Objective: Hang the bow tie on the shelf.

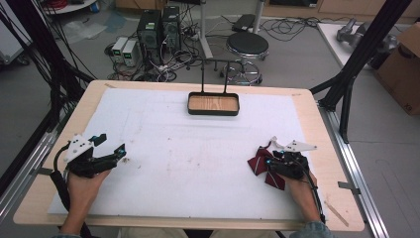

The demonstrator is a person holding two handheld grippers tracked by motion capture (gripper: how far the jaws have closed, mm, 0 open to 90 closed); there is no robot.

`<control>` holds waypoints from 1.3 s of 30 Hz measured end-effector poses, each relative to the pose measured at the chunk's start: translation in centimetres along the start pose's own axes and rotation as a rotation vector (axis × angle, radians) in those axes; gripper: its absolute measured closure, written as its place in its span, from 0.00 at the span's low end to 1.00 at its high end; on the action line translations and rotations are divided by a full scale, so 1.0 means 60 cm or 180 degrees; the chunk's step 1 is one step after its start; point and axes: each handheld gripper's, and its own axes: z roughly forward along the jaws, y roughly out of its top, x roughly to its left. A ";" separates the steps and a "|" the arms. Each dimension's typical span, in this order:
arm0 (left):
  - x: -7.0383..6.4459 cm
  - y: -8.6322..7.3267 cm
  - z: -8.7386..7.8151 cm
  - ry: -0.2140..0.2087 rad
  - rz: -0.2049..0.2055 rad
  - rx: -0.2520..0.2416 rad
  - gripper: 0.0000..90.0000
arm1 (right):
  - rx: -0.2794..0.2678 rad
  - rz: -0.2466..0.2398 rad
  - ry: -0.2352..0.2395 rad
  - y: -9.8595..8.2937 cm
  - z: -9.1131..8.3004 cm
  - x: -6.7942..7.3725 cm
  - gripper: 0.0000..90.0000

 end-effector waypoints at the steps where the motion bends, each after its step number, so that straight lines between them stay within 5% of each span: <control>1: 0.000 0.000 0.000 -0.0002 0.0000 -0.0001 0.25 | 0.0000 0.0000 0.0000 0.000 0.000 0.000 0.64; 11: 0.000 0.000 0.001 0.0004 0.0002 0.0001 0.25 | 0.0009 -0.0024 0.0056 0.001 -0.001 0.001 0.86; 16: 0.000 -0.002 0.002 0.0010 -0.0001 0.0014 0.25 | -0.0268 -0.0161 -0.0063 0.010 -0.016 0.010 0.87; 23: -0.001 -0.003 0.005 0.0004 0.0014 0.0019 0.25 | -0.0678 -0.0320 -0.0082 0.056 -0.042 0.016 0.87; 39: -0.001 -0.005 0.008 -0.0019 0.0017 0.0021 0.25 | -0.0869 -0.0535 0.0038 0.151 -0.042 0.026 0.87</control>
